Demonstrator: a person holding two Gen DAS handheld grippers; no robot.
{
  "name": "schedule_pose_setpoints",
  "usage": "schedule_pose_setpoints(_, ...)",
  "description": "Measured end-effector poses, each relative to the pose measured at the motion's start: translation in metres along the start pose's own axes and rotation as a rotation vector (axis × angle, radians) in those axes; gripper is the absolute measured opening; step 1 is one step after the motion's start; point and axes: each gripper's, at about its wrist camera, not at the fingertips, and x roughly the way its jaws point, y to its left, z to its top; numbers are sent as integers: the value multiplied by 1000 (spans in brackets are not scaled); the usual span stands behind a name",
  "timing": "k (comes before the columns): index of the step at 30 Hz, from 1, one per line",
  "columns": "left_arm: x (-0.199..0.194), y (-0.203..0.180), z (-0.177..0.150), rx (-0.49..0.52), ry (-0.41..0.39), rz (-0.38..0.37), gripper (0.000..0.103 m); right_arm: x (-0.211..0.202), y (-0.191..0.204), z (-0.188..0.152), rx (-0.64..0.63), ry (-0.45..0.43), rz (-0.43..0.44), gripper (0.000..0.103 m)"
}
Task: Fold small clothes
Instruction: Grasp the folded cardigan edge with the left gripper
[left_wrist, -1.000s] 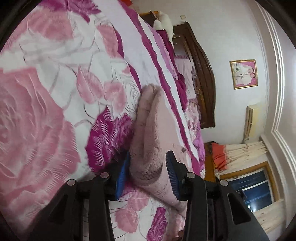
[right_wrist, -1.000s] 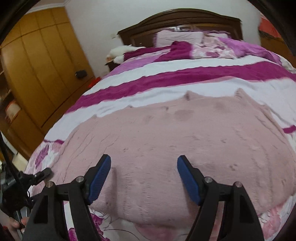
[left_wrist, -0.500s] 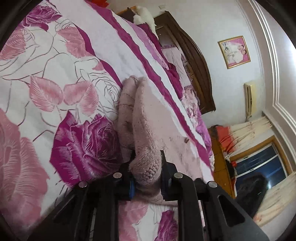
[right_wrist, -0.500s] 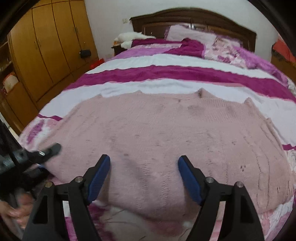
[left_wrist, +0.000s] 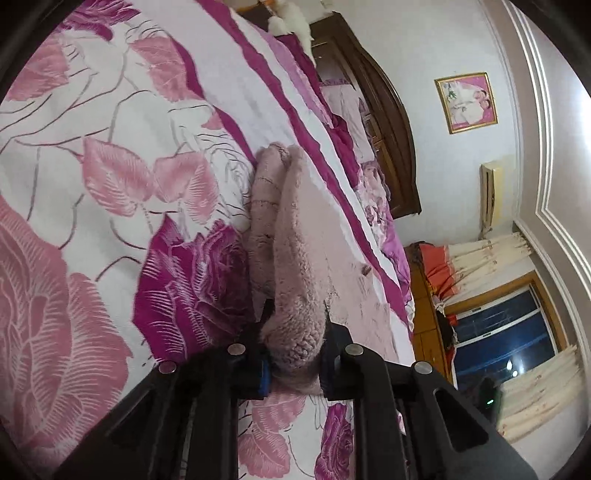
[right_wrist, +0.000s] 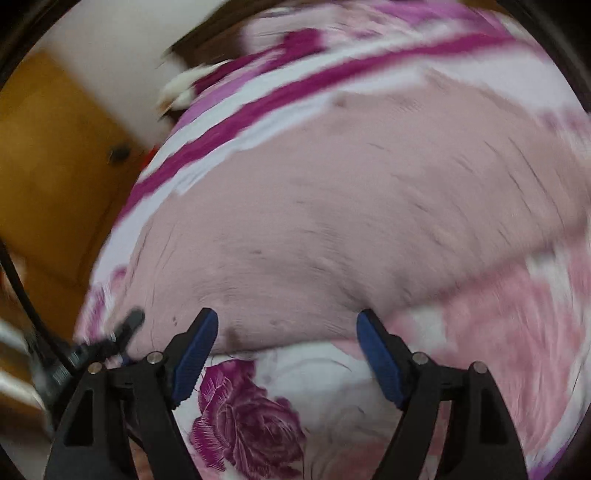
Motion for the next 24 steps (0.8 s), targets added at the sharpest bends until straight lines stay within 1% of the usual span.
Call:
schedule_pose_setpoints(1,-1,2,1,-10,1,-4,0,-6,-12,1,61,-15,-62,81)
schedule_pose_setpoints(2,0,1,2,-17,2,-6,0,-17,-30,1,136,-44,-102,81)
schedule_pose_setpoints(5,0,2,2,-8,3,-4,0,-41,-84,5,320,-102,-78,82)
schedule_pose_setpoints(7,0,3,3,-6,-1,-7,0,-45,-120,18,434,-129,-14,82)
schedule_pose_setpoints(8,0,4,3,-11,-2,-11,0,-45,-143,23,540,-131,61,82)
schedule_pose_setpoints(9,0,6,4,-21,-2,-23,0,-44,-162,26,642,-139,156,82)
schedule_pose_setpoints(10,0,8,5,-27,-1,-30,0,-40,-174,31,688,-136,211,78)
schedule_pose_setpoints(11,0,9,5,-32,-1,-37,0,-35,-184,40,700,-123,238,72)
schedule_pose_setpoints(12,-1,10,6,-35,-1,-46,0,-31,-189,47,695,-124,248,51)
schedule_pose_setpoints(13,-1,10,8,-32,2,-51,0,-28,-193,51,690,-132,250,16)
schedule_pose_setpoints(16,-7,7,10,-27,14,-41,0,-21,-203,55,703,-128,306,14)
schedule_pose_setpoints(17,-11,6,10,-32,25,-32,0,-25,-200,53,681,-132,312,13)
schedule_pose_setpoints(20,-26,1,8,-34,35,-22,0,-45,-182,53,559,-151,289,13)
schedule_pose_setpoints(21,-33,-3,6,-14,35,-23,0,-53,-178,53,540,-152,282,13)
schedule_pose_setpoints(24,-50,-8,-5,2,57,-14,0,-73,-185,53,556,-129,285,13)
